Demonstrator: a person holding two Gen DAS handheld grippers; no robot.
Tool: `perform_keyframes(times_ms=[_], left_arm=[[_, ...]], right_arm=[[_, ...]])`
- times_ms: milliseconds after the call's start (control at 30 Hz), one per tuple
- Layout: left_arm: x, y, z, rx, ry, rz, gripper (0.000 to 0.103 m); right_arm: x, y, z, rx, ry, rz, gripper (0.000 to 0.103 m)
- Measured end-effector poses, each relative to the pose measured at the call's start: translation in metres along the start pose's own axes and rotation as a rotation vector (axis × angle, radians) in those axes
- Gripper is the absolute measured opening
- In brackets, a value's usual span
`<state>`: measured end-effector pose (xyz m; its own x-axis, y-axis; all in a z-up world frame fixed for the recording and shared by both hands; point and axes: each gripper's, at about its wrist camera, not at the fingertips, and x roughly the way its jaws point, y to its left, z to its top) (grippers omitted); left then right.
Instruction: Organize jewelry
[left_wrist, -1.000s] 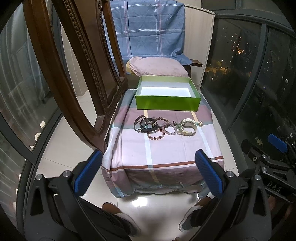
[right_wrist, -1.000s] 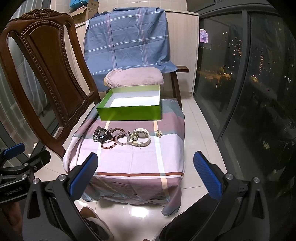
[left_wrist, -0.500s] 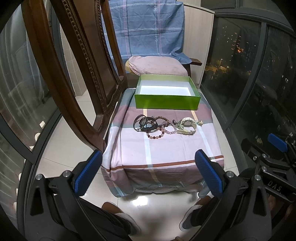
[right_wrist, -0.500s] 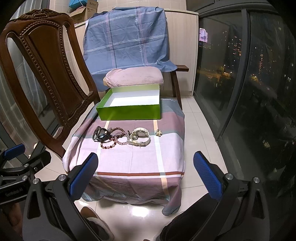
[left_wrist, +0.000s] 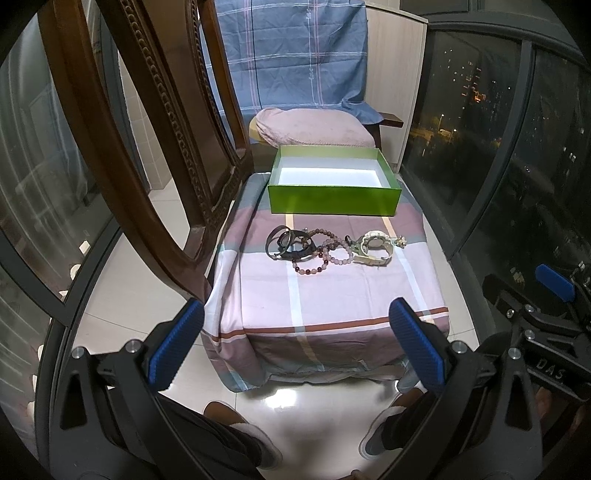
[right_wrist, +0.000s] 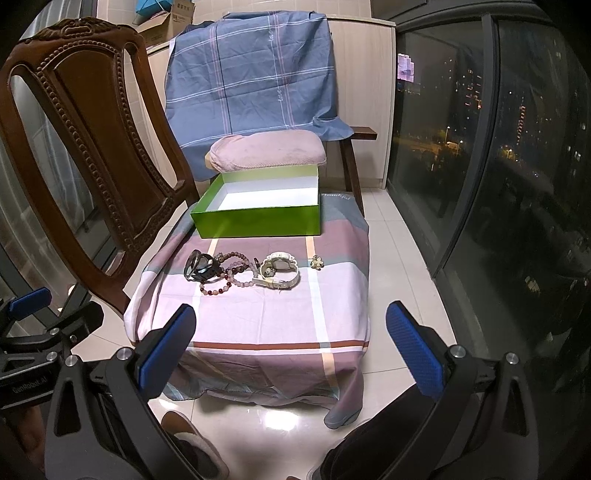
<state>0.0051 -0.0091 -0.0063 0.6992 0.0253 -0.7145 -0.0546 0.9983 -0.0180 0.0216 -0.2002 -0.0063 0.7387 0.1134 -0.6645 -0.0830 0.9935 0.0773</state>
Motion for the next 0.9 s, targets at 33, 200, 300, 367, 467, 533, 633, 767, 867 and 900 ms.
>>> perform_keyframes(times_ms=[33,200,300,367,467,533,633,767,867,900], left_arm=[[0.000,0.000,0.000,-0.002,0.002,-0.001,0.099],[0.001,0.001,0.000,-0.003,0.002,-0.002,0.099],[0.002,0.001,0.000,-0.002,0.003,-0.002,0.099],[0.002,0.001,0.000,-0.002,0.005,-0.003,0.099],[0.002,0.001,0.000,-0.001,0.007,-0.003,0.099],[0.003,0.001,0.001,-0.001,0.006,-0.003,0.099],[0.004,0.001,0.001,-0.002,0.010,-0.003,0.099],[0.007,0.002,0.001,-0.003,0.015,-0.005,0.099],[0.011,0.001,0.000,-0.001,0.022,-0.006,0.099],[0.013,0.001,0.001,-0.002,0.025,-0.007,0.099]], right_arm=[[0.000,0.000,0.000,-0.001,0.000,-0.002,0.100],[0.003,0.001,-0.001,0.001,0.007,-0.002,0.100],[0.004,0.001,-0.001,0.004,0.009,-0.001,0.100],[0.004,0.002,-0.001,0.004,0.013,-0.002,0.100],[0.005,0.002,-0.001,0.006,0.011,-0.002,0.100],[0.005,0.002,-0.001,0.003,0.011,-0.002,0.100],[0.006,0.002,-0.001,0.005,0.016,-0.001,0.100],[0.009,0.002,-0.001,0.010,0.024,0.002,0.100],[0.012,0.002,-0.001,0.012,0.028,0.003,0.100],[0.014,0.001,-0.001,0.013,0.031,0.004,0.100]])
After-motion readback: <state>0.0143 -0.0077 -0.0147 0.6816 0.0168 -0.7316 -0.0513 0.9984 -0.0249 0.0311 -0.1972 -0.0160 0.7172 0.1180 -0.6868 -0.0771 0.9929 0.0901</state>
